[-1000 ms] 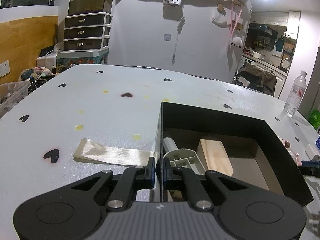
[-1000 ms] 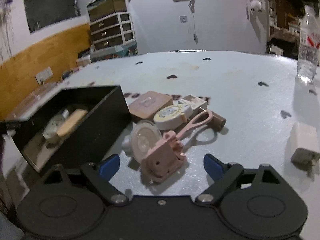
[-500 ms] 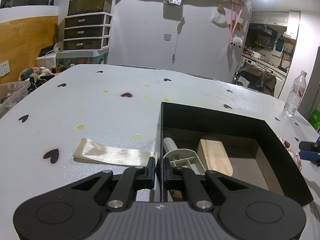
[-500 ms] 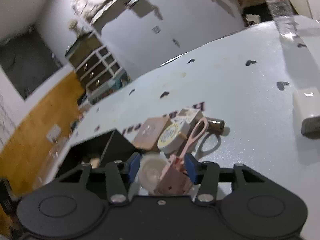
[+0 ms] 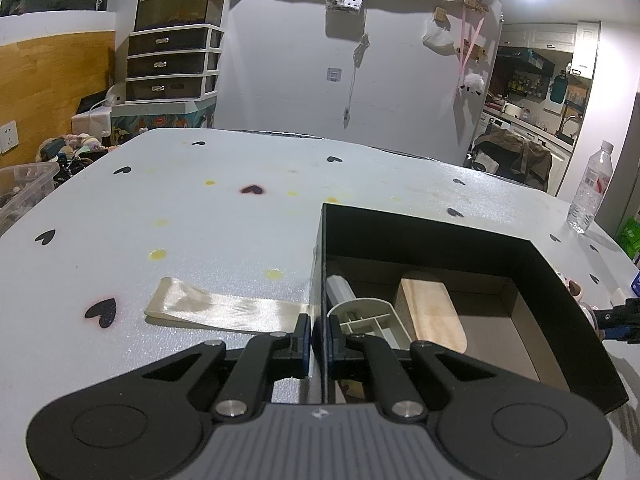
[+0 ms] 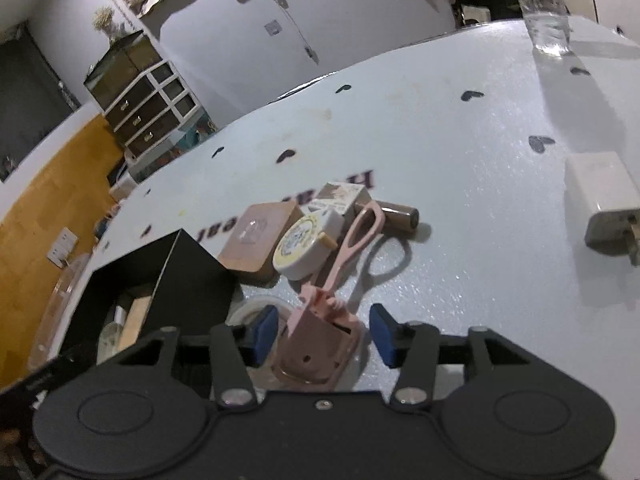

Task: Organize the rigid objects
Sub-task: 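Grasp the pink scissors with the right gripper and lift them, then lower the pink scissors into the black box and open the right gripper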

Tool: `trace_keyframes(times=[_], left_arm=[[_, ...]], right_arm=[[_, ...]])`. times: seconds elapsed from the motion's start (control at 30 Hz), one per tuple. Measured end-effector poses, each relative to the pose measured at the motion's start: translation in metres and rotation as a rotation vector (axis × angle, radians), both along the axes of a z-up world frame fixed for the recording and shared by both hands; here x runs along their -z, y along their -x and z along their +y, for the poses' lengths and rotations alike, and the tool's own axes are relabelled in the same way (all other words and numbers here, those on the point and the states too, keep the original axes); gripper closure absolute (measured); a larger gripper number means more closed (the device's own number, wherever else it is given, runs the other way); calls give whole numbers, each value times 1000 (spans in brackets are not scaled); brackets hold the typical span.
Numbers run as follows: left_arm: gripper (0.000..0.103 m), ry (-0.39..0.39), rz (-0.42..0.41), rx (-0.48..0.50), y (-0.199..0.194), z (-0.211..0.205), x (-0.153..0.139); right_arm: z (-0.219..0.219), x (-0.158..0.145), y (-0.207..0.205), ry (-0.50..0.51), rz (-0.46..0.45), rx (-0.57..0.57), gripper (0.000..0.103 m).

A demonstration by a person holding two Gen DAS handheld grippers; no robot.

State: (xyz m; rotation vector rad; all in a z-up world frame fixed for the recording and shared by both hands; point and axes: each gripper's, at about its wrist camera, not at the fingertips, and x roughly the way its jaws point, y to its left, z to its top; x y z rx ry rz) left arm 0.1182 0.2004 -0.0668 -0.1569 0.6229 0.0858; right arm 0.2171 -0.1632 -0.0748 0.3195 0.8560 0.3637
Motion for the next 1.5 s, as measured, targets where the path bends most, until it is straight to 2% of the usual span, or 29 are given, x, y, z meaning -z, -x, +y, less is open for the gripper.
trace_keyframes(times=[0.1,0.17,0.43,0.53,0.57,0.9,1.07,1.2,1.33,1.5], left_arm=[[96,-1,-1,0,0,0,0],[96,0,-1,0,0,0,0],[96,-2,0,1,0,0,0],[96,-1,-2,0,0,0,1],[96,-1,-1,0,0,0,1],[96,-3,0,1,-1,0,1],[96,1,-2,-1,-1,-1,1],[96,-1,-4,-2,-2,0,1],[96,-1,-4,-1,-2,0,1],[96,-4,-7,0,-2,0,-1]], right_arm=[[7,-1,-1,49,-20,-19,49],[10,-1,-2,79,-30,-27,58],[8,-8,5,170,-83,2,62],[-3,-11,6,184,-86,47,82],[-8,-12,8,190,-92,65,84],[-38,-22,16,229,-124,167,87],[-39,-43,21,221,-197,186,87],[-23,-66,26,123,-272,70,87],[11,-77,26,37,-294,-129,87],[63,-76,23,37,-298,-365,87]])
